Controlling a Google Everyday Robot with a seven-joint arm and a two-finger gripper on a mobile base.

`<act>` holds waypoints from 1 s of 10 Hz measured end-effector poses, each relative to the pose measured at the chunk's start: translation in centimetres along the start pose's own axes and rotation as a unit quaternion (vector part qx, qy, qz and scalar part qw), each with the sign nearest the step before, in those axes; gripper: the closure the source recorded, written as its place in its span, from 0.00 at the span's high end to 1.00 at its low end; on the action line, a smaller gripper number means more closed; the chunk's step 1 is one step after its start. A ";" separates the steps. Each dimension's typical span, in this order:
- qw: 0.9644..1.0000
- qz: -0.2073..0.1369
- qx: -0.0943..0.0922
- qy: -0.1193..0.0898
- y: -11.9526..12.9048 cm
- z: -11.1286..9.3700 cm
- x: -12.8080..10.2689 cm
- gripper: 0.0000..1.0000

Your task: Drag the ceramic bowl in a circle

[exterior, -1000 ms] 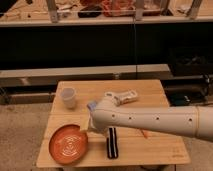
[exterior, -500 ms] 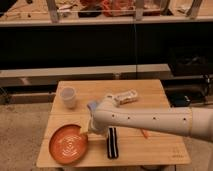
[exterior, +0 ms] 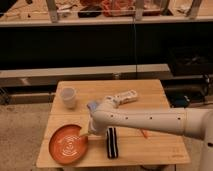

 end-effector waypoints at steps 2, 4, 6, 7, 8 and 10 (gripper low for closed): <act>1.000 -0.013 -0.002 -0.005 -0.4 0.6 0.0 0.80; 1.000 -0.026 -0.007 -0.010 -0.7 1.1 -0.1 0.80; 0.999 -0.030 -0.008 -0.012 -0.7 1.3 -0.1 0.80; 0.999 -0.034 -0.010 -0.015 -0.7 1.6 -0.3 0.80; 0.999 -0.037 -0.012 -0.017 -0.8 1.8 -0.5 0.80; 0.999 -0.042 -0.015 -0.020 -0.8 2.0 -0.9 0.80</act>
